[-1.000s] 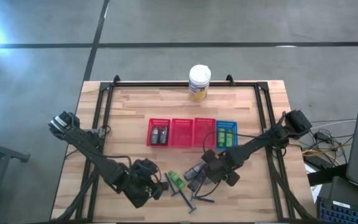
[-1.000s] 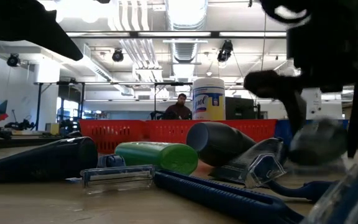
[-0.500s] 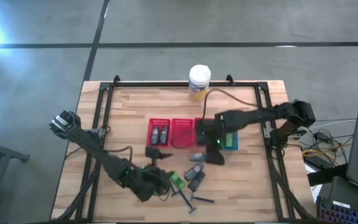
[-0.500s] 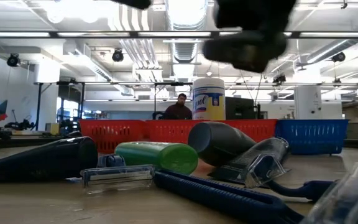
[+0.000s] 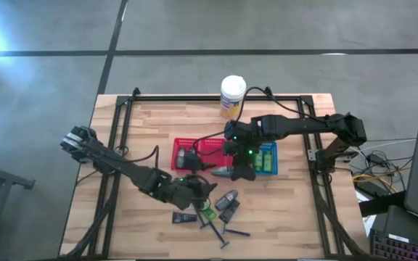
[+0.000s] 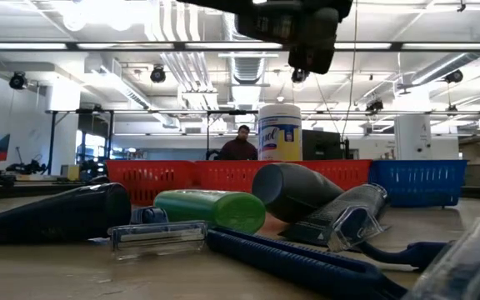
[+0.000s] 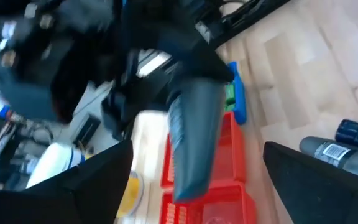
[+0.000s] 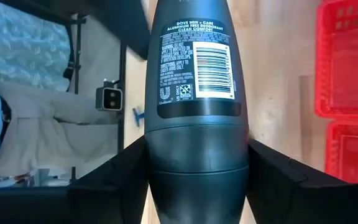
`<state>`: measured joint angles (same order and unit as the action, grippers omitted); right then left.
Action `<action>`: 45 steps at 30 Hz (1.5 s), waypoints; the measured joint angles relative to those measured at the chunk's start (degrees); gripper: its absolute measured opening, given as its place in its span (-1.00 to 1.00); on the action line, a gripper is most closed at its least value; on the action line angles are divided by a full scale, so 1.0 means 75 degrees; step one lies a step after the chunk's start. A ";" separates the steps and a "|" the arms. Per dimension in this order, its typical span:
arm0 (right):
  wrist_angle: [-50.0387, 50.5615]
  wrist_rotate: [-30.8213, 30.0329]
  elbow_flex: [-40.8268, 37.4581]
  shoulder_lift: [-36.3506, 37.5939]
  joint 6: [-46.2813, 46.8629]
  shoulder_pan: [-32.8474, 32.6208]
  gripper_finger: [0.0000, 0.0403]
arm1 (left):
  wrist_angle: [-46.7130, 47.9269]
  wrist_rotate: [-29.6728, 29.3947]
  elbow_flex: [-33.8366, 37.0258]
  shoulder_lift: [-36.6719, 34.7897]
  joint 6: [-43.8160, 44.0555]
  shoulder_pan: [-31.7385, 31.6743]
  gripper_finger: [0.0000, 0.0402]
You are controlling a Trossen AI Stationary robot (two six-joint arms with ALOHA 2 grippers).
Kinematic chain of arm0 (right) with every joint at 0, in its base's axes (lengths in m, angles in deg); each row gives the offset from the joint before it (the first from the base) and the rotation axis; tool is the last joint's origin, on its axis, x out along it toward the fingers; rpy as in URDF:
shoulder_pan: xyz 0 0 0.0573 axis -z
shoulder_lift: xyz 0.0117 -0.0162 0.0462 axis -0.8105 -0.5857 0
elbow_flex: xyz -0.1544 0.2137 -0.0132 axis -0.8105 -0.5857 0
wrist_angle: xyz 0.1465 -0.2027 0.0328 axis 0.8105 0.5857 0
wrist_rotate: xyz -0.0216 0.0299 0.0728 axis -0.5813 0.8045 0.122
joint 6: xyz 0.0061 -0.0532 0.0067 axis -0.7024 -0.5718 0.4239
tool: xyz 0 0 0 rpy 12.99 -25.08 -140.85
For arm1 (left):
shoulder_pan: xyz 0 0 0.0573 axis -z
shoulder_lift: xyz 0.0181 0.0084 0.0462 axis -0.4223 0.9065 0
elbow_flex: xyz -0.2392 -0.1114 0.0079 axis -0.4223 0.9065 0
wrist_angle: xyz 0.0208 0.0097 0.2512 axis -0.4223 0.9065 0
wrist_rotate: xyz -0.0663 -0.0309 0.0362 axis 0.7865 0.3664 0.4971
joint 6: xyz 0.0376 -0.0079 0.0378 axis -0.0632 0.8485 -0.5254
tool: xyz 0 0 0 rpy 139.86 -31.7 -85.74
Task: Pick & Place Travel size toiletries
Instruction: Put the black deodorant into the left red bin
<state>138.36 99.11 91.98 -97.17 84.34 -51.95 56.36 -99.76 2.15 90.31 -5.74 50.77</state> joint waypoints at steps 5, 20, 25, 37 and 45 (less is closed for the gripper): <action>-0.0058 0.0123 0.0000 0.0001 0.0201 -0.0007 -0.01 | -0.0211 0.0173 0.0003 0.0059 -0.0517 -0.0222 0.62; -0.0486 0.0753 -0.0012 0.0002 0.0797 -0.0009 0.00 | -0.1215 0.1047 0.0015 0.0296 -0.1764 -0.0462 0.34; -0.0765 0.0878 -0.0015 0.0002 0.0940 -0.0020 -0.01 | -0.1475 0.1210 0.0015 0.0312 -0.1773 -0.0501 0.34; -0.0940 0.1041 -0.0015 0.0003 0.1003 -0.0108 0.00 | -0.1734 0.1643 0.0015 0.0312 -0.1761 -0.0683 0.34; -0.1047 0.1035 0.0022 0.0002 0.0988 -0.0090 0.00 | -0.1837 0.1749 0.0018 0.0309 -0.1694 -0.0683 0.34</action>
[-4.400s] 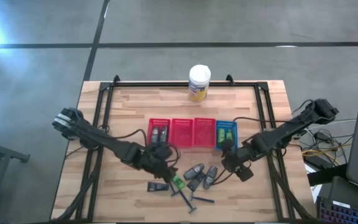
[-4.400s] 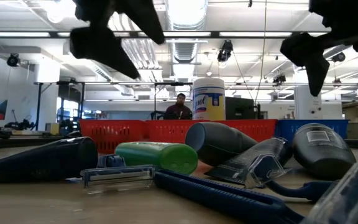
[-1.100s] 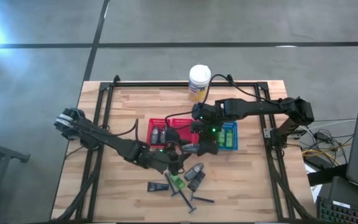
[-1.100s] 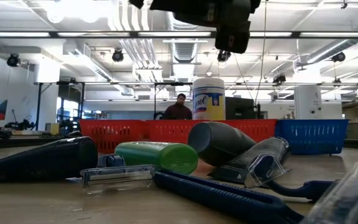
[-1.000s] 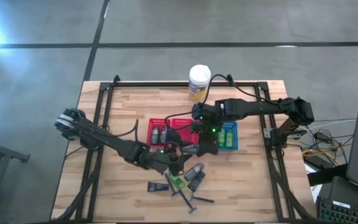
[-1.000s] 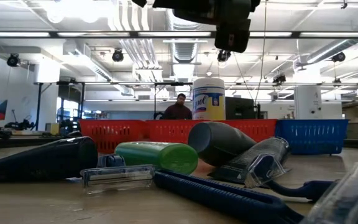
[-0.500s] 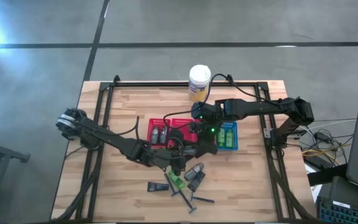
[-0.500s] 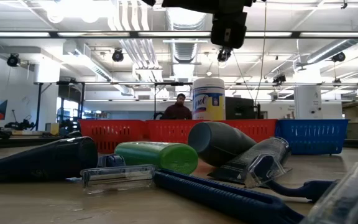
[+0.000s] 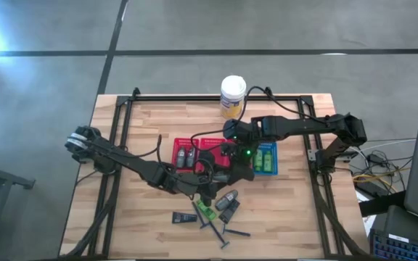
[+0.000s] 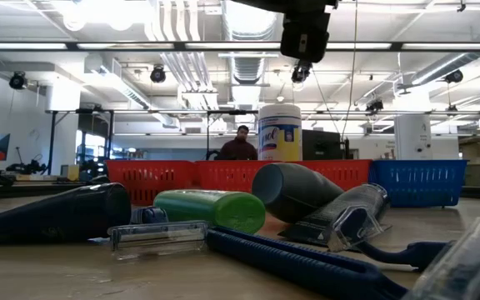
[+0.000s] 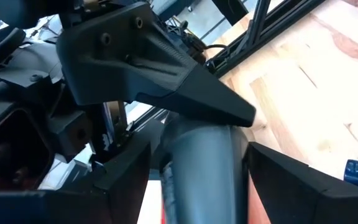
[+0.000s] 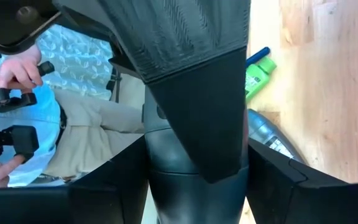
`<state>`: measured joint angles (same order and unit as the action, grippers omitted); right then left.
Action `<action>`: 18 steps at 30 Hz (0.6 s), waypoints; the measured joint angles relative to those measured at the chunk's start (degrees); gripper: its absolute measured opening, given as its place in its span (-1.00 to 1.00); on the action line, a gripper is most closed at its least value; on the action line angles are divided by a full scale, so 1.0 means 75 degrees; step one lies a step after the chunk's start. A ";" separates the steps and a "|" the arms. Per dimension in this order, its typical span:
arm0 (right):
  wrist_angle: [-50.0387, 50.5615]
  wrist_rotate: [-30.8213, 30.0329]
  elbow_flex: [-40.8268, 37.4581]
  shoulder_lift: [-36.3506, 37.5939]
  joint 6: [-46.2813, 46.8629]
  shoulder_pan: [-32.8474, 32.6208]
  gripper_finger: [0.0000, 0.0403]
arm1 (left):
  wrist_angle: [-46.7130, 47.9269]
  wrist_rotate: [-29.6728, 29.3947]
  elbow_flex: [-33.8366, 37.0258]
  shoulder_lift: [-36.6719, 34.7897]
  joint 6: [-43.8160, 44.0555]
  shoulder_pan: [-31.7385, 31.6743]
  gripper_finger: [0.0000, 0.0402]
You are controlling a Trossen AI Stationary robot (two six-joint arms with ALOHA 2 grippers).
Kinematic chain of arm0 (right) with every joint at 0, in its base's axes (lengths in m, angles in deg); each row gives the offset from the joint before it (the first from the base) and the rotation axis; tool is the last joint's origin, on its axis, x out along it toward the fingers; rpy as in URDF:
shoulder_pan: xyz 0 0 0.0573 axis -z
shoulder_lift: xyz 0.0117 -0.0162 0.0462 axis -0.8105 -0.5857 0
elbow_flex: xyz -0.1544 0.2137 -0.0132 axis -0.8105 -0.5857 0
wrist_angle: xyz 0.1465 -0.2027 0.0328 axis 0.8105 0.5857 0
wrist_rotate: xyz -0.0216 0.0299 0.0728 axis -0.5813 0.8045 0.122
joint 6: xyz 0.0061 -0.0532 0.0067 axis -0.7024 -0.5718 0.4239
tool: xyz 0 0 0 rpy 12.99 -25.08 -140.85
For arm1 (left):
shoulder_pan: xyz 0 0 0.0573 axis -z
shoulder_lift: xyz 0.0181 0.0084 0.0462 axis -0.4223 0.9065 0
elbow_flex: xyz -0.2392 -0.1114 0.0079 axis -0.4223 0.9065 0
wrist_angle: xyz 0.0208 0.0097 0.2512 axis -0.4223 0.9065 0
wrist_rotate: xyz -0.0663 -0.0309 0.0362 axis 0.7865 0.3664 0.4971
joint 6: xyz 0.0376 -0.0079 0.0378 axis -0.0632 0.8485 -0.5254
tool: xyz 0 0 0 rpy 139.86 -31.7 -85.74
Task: Pick & Place Travel size toiletries
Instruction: Put the black deodorant into the left red bin
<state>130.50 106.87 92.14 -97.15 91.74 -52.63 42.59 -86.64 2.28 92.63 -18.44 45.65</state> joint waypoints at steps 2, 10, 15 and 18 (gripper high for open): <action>-0.0071 -0.0007 0.0019 0.0001 -0.0002 0.0009 0.00 | 0.0002 0.0003 0.0000 -0.0003 0.0047 0.0003 0.33; -0.0121 -0.0036 0.0019 0.0001 -0.0017 0.0005 0.11 | 0.0046 -0.0009 0.0000 -0.0012 0.0276 0.0000 0.00; -0.0132 -0.0039 0.0022 -0.0001 -0.0034 0.0006 0.11 | 0.0062 -0.0134 -0.0002 -0.0015 0.0411 0.0003 -0.01; -0.0128 -0.0046 0.0022 0.0003 -0.0042 0.0011 0.09 | 0.0102 -0.0193 -0.0003 -0.0015 0.0418 0.0004 -0.01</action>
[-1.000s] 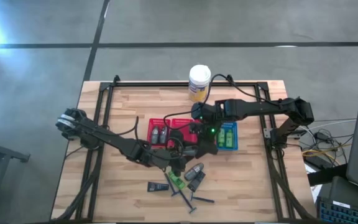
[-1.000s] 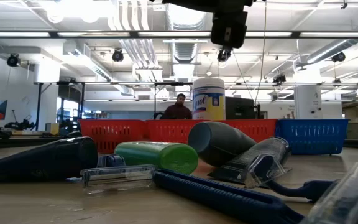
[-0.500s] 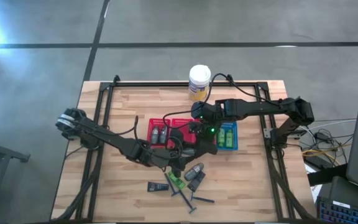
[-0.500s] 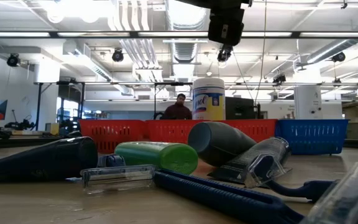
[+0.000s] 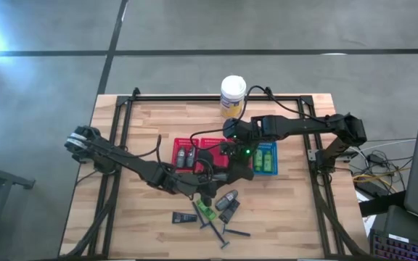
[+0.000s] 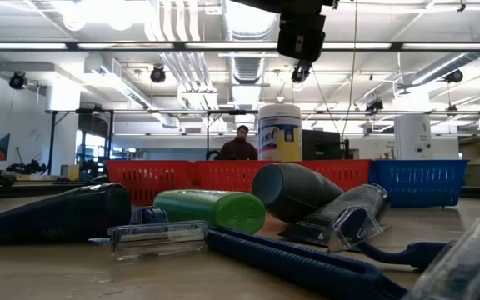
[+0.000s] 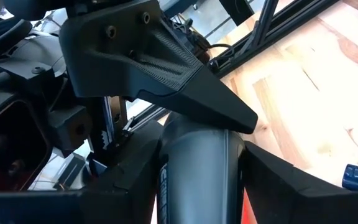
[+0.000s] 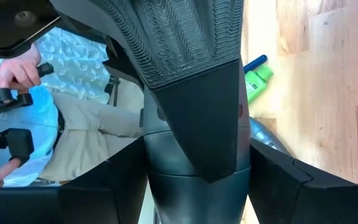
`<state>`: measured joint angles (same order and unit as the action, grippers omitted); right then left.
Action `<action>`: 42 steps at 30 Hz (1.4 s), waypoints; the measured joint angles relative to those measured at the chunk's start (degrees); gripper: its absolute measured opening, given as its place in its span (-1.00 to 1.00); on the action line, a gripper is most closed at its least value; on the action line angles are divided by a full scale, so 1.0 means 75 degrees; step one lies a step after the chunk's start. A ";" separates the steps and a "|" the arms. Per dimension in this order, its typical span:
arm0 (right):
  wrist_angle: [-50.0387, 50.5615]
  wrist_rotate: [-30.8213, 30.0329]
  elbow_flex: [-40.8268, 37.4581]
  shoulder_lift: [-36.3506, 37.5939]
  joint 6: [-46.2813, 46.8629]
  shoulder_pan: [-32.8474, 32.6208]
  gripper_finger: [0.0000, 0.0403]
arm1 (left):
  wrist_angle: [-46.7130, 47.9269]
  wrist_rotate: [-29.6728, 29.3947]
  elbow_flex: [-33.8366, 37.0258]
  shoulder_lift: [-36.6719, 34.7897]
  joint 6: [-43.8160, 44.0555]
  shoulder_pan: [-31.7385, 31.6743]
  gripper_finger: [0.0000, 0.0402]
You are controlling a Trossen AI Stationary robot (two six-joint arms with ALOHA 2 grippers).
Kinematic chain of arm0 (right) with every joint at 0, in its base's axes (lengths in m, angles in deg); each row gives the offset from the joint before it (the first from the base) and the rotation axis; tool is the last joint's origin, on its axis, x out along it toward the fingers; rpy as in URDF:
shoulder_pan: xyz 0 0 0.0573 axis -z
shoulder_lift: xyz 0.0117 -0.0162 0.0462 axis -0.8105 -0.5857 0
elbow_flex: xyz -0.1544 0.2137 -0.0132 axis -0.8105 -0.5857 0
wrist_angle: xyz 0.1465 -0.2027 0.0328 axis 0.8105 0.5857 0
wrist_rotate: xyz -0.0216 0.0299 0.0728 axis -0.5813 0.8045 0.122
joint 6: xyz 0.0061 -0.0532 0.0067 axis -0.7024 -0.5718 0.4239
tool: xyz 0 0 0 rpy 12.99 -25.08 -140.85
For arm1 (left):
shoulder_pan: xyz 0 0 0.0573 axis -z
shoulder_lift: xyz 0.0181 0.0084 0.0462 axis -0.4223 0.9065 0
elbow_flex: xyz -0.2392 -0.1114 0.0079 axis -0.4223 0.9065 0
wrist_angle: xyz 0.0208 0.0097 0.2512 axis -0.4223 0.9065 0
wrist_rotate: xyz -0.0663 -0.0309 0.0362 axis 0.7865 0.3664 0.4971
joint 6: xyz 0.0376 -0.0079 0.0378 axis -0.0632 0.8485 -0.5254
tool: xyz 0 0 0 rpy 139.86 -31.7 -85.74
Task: Pick & Place Travel size toiletries
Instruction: Put the black deodorant into the left red bin
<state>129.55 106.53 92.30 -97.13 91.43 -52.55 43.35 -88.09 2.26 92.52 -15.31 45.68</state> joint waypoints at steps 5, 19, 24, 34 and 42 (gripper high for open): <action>0.0379 -0.0307 0.0023 0.0185 0.0024 0.0089 0.18 | 0.0543 -0.0453 -0.0020 -0.0065 0.0240 0.0005 -0.01; 0.2551 -0.2782 0.0026 0.1396 -0.0428 0.0158 0.66 | 0.2776 -0.1441 0.0089 -0.0114 0.2844 -0.0034 -0.01; 0.2984 -0.4032 0.0018 0.2063 -0.0062 0.0152 0.76 | 0.3271 -0.1820 0.0434 -0.0114 0.3963 -0.0139 -0.01; 0.3287 -0.5516 0.0009 0.2987 0.0993 0.0158 0.73 | 0.3370 -0.1763 0.0791 0.0004 0.4519 -0.1620 -0.01; 0.4144 -0.6101 -0.0034 0.3064 0.1433 0.0043 0.65 | 0.6928 -0.1919 0.0593 -0.0475 0.9334 -0.1568 -0.01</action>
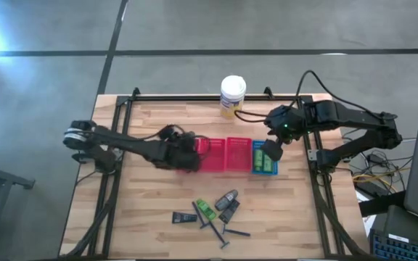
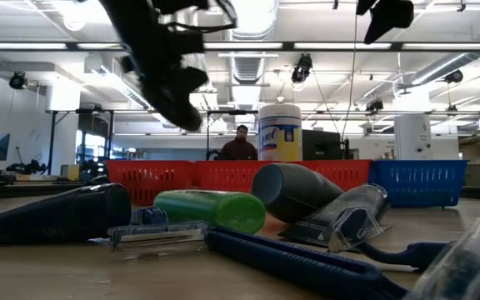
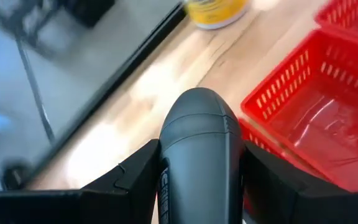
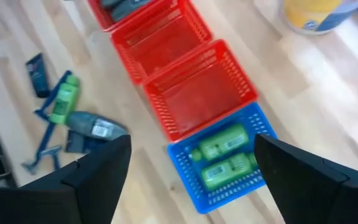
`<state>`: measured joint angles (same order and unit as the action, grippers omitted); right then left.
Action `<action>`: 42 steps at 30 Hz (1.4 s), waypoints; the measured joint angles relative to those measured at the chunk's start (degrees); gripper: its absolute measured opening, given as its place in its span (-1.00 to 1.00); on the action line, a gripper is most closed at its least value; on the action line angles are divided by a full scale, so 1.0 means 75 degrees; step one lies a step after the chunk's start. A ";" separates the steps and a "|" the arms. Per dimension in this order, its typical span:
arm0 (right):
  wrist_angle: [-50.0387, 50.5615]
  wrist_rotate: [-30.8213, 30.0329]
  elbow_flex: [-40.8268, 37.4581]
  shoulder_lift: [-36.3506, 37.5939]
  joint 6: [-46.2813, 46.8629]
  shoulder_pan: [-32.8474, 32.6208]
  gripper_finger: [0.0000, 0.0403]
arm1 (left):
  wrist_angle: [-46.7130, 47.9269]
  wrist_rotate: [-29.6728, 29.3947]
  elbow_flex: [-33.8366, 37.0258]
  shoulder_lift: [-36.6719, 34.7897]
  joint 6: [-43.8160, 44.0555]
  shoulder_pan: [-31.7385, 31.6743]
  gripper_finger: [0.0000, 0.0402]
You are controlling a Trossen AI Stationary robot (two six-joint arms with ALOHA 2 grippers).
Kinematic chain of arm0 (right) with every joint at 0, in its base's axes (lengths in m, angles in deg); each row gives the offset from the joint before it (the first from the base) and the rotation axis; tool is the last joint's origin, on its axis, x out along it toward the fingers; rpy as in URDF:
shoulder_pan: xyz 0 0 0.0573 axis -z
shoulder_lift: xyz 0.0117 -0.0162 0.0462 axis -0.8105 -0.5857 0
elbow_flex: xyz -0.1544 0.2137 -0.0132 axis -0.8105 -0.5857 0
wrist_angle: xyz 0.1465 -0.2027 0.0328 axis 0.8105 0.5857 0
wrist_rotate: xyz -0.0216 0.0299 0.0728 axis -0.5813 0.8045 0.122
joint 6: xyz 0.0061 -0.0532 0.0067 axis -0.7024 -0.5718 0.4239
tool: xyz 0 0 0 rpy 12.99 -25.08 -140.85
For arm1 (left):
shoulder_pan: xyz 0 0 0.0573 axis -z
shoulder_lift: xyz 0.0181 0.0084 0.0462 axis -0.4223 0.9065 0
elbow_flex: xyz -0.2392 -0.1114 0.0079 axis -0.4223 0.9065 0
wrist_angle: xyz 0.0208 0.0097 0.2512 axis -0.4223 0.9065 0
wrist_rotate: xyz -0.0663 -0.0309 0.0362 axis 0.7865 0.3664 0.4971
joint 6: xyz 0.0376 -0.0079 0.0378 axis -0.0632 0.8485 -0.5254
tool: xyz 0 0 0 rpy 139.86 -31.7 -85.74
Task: Pick & Place Travel size toiletries
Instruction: Put the black deodorant into the left red bin
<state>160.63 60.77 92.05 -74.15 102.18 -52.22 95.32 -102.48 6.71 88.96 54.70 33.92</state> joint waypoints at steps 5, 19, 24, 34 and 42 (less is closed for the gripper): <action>-0.0061 -0.0305 -0.0104 0.0006 -0.0234 -0.0038 0.62 | -0.0642 -0.0443 0.0635 -0.0354 0.2274 0.1114 -0.01; -0.0431 -0.0300 -0.0633 0.0009 -0.0539 -0.0022 0.77 | -0.1405 -0.0993 0.1732 -0.0376 0.5396 0.0767 -0.01; -0.0431 -0.0300 -0.0639 0.0009 -0.0643 -0.0022 0.77 | -0.1940 -0.0573 0.2120 -0.0376 0.5401 0.0622 0.16; -0.0433 -0.0261 -0.0639 0.0009 -0.0938 -0.0022 0.67 | -0.2531 -0.0155 0.2298 -0.0484 0.5236 0.0806 0.25; -0.0813 0.0604 -0.1237 -0.0396 -0.2823 -0.0393 0.71 | -0.3393 0.0782 0.1211 -0.0735 -0.0048 0.1805 0.26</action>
<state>154.53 65.30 82.77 -77.13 81.00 -55.17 69.87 -96.62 15.79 83.44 54.34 47.46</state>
